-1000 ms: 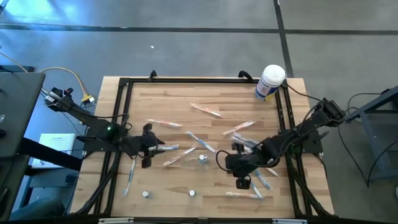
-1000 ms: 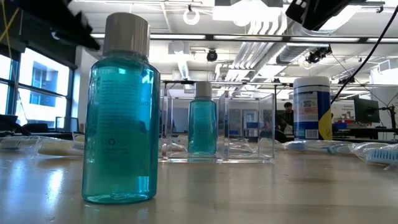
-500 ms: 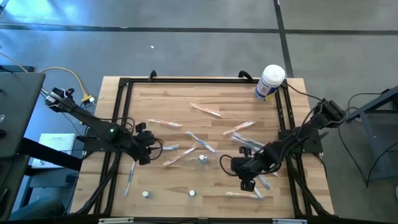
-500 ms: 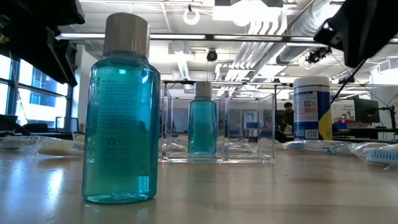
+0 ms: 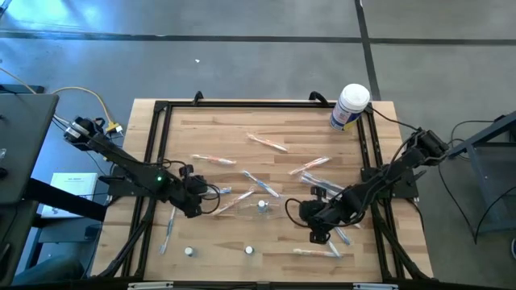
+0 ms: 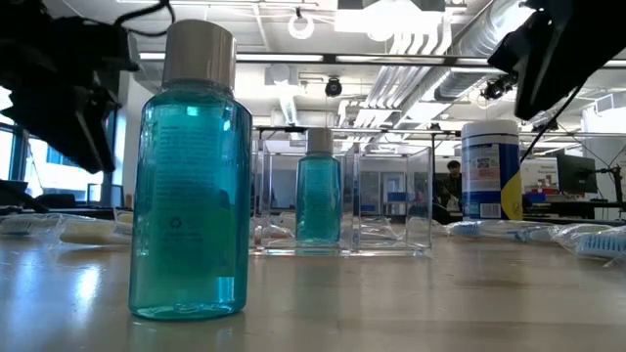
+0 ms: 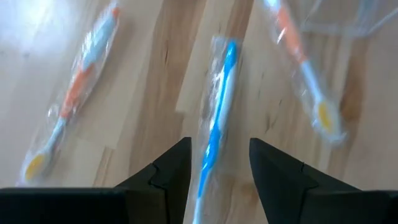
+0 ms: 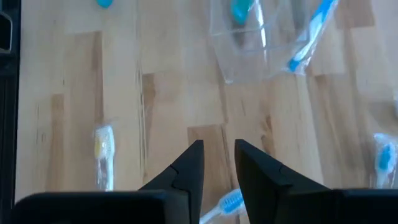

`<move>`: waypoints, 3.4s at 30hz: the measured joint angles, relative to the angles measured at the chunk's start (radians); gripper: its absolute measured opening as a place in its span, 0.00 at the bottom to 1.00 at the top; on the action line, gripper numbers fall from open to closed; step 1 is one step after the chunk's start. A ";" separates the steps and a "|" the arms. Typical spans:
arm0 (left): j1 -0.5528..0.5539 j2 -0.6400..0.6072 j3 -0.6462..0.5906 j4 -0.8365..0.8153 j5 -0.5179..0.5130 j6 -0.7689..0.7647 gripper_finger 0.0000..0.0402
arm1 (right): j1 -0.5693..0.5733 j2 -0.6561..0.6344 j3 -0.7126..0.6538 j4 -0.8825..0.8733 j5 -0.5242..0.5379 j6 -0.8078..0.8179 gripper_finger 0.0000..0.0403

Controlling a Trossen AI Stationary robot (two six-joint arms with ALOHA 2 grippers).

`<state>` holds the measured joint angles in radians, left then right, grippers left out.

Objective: Pick & Place toothbrushing station
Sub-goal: Put the blue toothbrush into the transparent organizer

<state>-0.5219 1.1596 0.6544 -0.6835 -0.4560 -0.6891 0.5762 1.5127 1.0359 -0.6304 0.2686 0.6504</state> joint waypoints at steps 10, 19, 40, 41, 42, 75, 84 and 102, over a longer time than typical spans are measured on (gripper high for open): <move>0.009 0.028 -0.003 -0.086 0.088 -0.042 0.38 | 0.000 0.000 0.000 0.087 0.021 -0.055 0.20; 0.001 0.029 -0.032 -0.091 0.068 -0.084 0.38 | 0.000 0.000 0.000 0.174 0.018 -0.186 0.20; 0.081 0.028 -0.124 0.039 0.161 -0.063 0.38 | 0.000 0.000 0.000 0.202 0.020 -0.233 0.20; 0.081 0.030 -0.124 0.044 0.171 -0.063 0.38 | 0.000 0.000 0.000 0.202 0.019 -0.233 0.20; 0.081 0.034 -0.124 0.049 0.184 -0.063 0.38 | 0.000 0.000 0.000 0.202 0.018 -0.233 0.20; 0.018 0.176 0.076 -0.181 0.124 -0.041 0.02 | 0.000 0.000 0.000 0.201 0.020 -0.229 0.20; -0.204 0.177 0.401 -0.400 -0.188 -0.004 0.01 | 0.000 0.000 0.000 0.204 0.020 -0.226 0.20; -0.397 0.647 0.520 0.878 -0.783 2.071 0.01 | -0.012 0.000 0.000 0.668 0.002 -0.237 0.20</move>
<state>-0.9194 1.8064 1.1745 0.1943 -1.2394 1.3815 0.5643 1.5131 1.0359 0.0376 0.2703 0.4137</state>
